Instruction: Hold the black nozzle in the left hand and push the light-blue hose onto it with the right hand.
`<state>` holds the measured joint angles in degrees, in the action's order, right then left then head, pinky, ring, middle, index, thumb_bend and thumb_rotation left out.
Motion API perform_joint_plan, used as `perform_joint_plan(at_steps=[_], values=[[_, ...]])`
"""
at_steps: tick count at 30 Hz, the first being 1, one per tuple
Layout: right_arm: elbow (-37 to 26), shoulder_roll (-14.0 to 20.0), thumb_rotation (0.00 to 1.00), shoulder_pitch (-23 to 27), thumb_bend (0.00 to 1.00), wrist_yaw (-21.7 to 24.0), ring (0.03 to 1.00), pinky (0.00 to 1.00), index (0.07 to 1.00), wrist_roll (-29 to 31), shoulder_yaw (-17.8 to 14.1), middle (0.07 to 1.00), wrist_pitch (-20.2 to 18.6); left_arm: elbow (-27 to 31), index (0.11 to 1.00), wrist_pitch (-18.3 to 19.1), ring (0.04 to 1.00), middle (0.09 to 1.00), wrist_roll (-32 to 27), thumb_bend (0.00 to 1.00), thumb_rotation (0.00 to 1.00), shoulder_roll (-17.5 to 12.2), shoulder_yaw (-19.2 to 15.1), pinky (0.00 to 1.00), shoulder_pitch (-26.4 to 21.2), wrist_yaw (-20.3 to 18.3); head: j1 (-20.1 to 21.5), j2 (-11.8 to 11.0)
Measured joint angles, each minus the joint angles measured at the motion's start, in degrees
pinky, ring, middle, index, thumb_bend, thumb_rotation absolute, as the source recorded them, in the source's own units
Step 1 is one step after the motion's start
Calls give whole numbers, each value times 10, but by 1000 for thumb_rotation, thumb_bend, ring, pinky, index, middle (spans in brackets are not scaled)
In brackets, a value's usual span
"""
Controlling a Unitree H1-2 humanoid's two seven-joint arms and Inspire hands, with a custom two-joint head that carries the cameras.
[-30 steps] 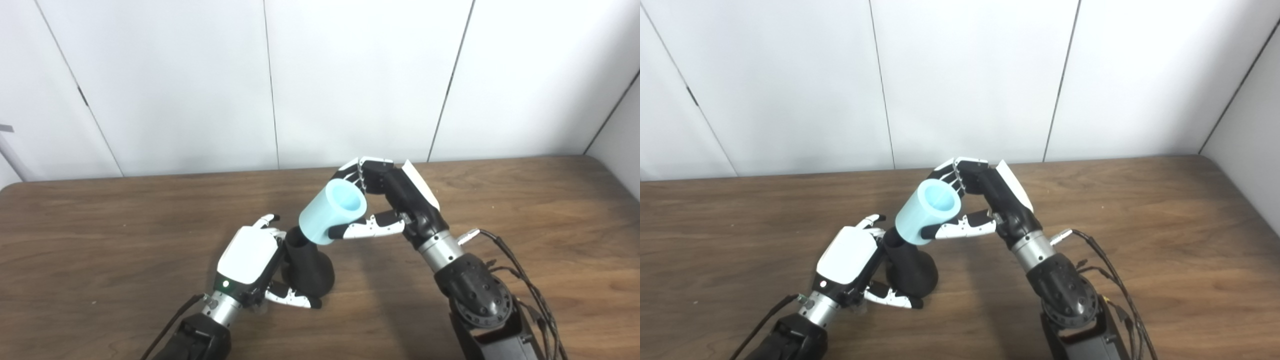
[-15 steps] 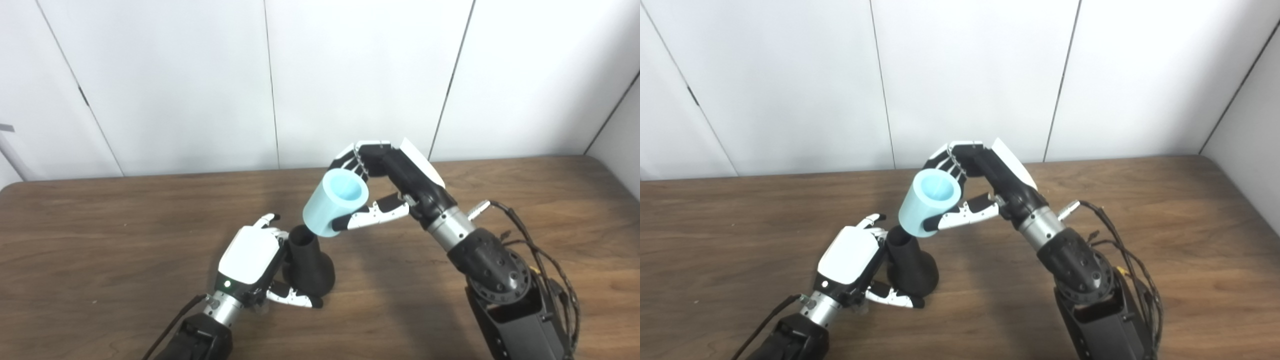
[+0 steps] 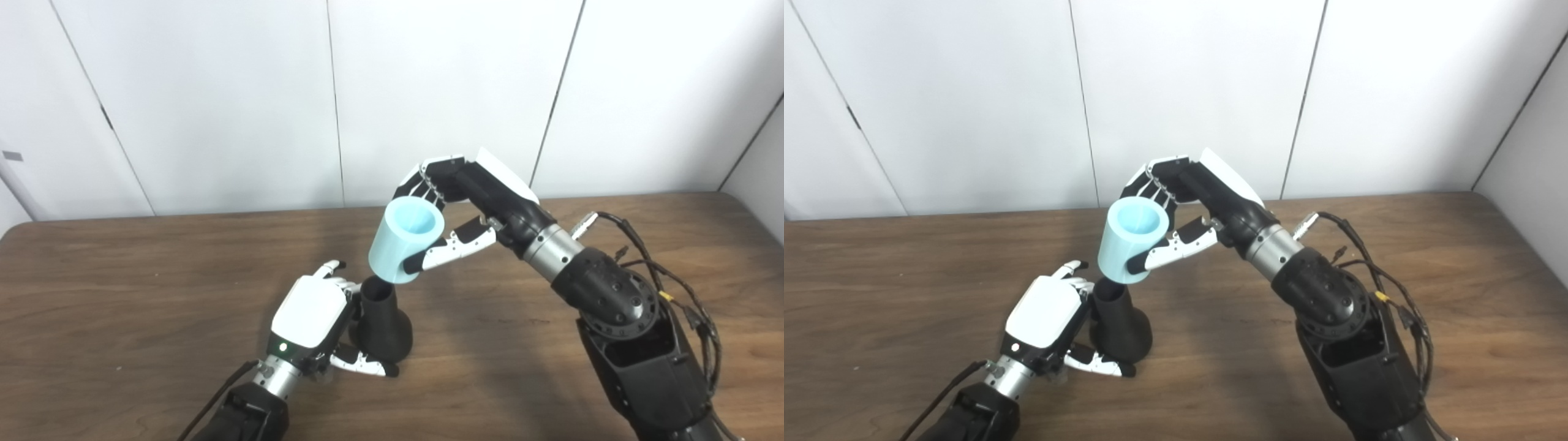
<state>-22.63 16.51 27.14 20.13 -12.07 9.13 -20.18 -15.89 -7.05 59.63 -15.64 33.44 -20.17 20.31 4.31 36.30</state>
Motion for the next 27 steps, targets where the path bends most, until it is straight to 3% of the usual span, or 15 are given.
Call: perform_joint_plan(at_steps=[15,27], values=[[1,7,0,-5,516,3,409,283,525,-29,28,469,17,0,512,6,463,436,3,503,0,-2,9,838,-2,5,-4,5],[28,2,0,-21,519,10,433,309,498,-33,45,479,37,-1,474,15,480,417,7,503,0,-5,17,828,-4,10,-7,6]])
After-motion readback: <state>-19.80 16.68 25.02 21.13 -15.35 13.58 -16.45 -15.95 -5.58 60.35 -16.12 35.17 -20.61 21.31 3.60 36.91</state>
